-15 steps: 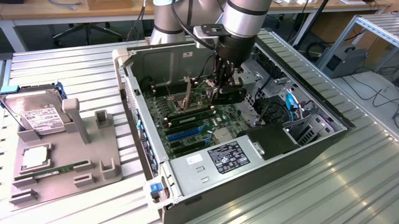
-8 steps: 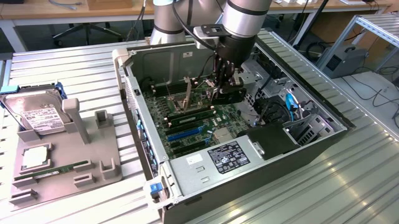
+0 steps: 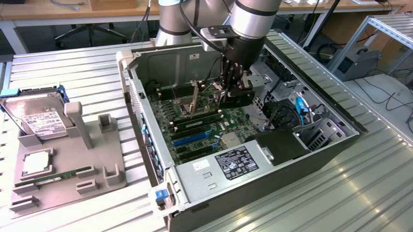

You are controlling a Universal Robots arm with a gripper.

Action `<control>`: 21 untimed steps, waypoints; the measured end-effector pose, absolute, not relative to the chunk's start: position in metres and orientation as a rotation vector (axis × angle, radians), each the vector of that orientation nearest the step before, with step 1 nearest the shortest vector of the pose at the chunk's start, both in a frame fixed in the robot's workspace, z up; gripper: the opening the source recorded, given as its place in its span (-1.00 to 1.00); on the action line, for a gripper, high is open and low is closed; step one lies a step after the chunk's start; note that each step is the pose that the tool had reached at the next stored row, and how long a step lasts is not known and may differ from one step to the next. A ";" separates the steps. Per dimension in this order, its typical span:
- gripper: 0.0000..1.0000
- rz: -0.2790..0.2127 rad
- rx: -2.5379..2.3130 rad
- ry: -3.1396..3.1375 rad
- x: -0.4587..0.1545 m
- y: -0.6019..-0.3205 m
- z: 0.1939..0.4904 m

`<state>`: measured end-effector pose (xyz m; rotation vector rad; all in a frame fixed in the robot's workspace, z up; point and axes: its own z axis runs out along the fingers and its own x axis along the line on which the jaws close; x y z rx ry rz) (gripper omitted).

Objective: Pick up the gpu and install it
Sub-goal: 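Insert the gpu into the slot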

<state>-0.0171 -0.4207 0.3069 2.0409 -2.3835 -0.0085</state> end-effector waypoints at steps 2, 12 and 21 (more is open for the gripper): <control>-0.47 -0.009 2.046 -2.379 -0.017 -0.421 0.307; -0.47 -0.008 2.078 -2.351 -0.017 -0.421 0.307; -0.47 -0.007 2.119 -2.313 -0.017 -0.421 0.307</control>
